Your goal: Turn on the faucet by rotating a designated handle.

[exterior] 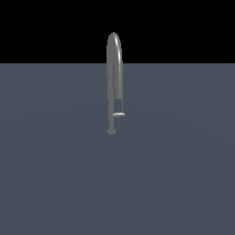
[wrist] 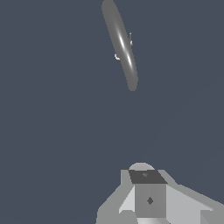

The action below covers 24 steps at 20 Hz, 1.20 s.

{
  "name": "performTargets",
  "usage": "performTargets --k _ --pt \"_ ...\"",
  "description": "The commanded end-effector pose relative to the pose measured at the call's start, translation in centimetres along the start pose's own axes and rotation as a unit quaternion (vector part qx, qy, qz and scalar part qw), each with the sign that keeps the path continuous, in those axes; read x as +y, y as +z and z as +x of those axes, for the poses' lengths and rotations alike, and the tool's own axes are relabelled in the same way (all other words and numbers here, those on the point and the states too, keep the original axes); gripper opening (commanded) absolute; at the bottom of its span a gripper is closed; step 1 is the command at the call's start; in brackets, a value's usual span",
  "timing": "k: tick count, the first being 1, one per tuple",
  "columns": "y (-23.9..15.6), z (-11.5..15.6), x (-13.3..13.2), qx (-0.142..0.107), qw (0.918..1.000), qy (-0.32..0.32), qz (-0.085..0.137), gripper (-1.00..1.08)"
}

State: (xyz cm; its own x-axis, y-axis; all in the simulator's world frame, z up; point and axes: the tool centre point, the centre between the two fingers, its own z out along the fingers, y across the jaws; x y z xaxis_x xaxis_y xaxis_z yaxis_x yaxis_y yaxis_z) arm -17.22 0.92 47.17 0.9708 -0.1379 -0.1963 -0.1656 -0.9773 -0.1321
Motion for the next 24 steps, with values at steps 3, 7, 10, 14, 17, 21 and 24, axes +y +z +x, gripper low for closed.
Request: performTargets --k 3,7,10,14,17,21,24 --pt "0.4 2.6 -0.3 -0.033 0.9987 0.027 0.026 -1.00" --pt "1.0 5.0 -0.4 -0.063 0.9954 0.052 0.050 -1.00" --pt "1.5 6.7 -0.4 -0.086 0.9915 0.070 0.069 -1.00" --pt "2.3 9.1 -0.4 -0.116 0.9843 0.095 0.093 -1.00" --pt "2.9 10.8 -0.3 -0.139 0.9773 0.113 0.112 -1.00" --pt "4.0 13.1 -0.2 -0.170 0.9659 0.138 0.137 -1.00" --pt "4.9 14.8 0.0 -0.194 0.9557 0.157 0.156 -1.00"
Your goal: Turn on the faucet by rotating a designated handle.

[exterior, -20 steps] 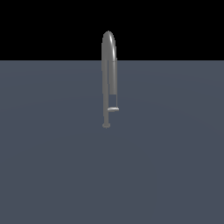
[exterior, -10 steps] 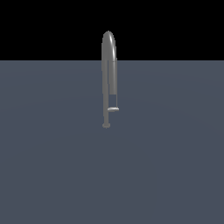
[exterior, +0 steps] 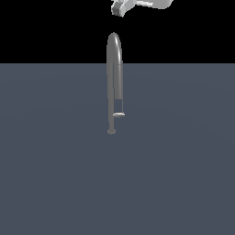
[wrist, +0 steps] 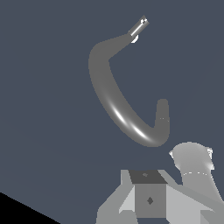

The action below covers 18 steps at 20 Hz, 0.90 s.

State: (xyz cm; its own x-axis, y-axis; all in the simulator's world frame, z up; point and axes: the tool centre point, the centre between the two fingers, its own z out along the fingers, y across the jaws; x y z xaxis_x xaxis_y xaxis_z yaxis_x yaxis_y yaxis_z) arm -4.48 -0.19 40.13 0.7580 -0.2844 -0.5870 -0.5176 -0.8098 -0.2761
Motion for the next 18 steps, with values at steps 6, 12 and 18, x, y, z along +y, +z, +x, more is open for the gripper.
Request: performTargets --k 6,12,18 --pt "0.9 4.8 -0.3 -0.063 0.9955 0.050 0.051 -1.00" --pt "2.0 8.8 -0.4 -0.116 0.9847 0.091 0.094 -1.00" --pt "3.7 12.8 -0.1 -0.171 0.9661 0.135 0.139 -1.00"
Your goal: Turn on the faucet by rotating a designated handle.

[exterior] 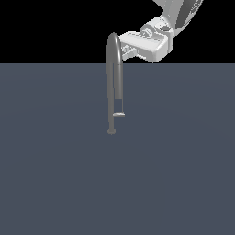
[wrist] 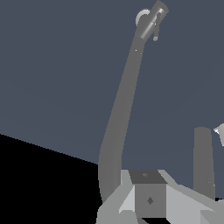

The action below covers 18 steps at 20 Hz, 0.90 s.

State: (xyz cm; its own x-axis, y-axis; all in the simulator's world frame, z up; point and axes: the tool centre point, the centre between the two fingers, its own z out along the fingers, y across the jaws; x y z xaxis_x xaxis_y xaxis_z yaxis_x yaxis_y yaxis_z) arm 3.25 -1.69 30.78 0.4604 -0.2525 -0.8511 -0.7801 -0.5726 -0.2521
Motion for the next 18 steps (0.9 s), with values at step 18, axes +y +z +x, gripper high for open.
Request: performTargets --k 18 --pt "4.3 13.7 -0.1 -0.184 0.9598 0.149 0.151 -1.00"
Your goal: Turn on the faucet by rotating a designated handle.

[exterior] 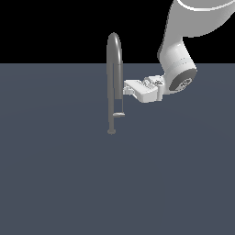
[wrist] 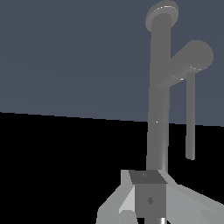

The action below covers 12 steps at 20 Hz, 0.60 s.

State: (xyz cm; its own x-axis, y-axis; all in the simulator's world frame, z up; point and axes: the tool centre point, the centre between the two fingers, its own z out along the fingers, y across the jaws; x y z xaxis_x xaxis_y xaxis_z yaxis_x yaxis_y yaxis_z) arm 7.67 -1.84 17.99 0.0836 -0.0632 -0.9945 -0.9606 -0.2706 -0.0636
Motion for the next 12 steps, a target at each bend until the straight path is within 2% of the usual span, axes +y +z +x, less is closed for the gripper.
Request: performTargets --k 1,6,12 --pt "0.2 1.3 -0.2 -0.017 0.9996 0.014 0.015 -1.00" --pt "0.6 2.9 -0.3 -0.038 0.9983 0.031 0.032 -1.00" --pt "0.7 3.2 -0.3 -0.041 0.9980 0.033 0.034 -1.00"
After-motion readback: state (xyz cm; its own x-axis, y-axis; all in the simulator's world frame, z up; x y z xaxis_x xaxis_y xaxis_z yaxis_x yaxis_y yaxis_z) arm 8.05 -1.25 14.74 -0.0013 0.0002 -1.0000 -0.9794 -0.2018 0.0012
